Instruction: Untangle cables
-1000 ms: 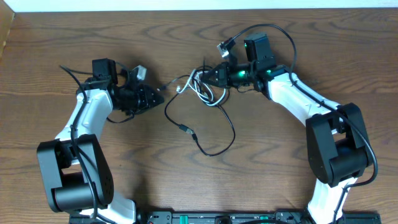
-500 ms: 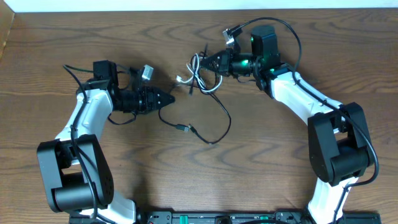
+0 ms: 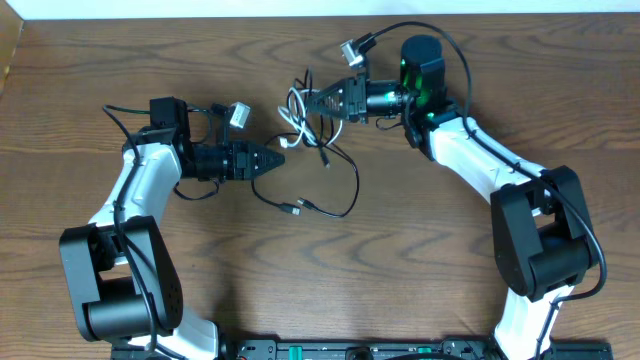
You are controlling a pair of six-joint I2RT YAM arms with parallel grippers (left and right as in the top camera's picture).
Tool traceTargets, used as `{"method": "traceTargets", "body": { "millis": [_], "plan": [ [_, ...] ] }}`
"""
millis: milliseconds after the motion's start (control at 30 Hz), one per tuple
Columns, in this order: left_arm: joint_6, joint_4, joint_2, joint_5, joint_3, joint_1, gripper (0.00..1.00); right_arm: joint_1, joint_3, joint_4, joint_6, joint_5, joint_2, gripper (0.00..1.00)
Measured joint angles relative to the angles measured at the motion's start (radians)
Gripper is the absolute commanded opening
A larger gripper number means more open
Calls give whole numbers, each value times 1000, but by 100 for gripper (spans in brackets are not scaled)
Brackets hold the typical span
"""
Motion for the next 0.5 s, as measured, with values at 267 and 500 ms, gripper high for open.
{"method": "traceTargets", "body": {
  "millis": [267, 500],
  "plan": [
    [-53, 51, 0, -154, 0, 0, 46, 15, 0, -11, -9, -52, 0, 1],
    [-251, 135, 0, -220, -3, 0, 46, 15, 0, -31, 11, -55, 0, 1]
  ]
}}
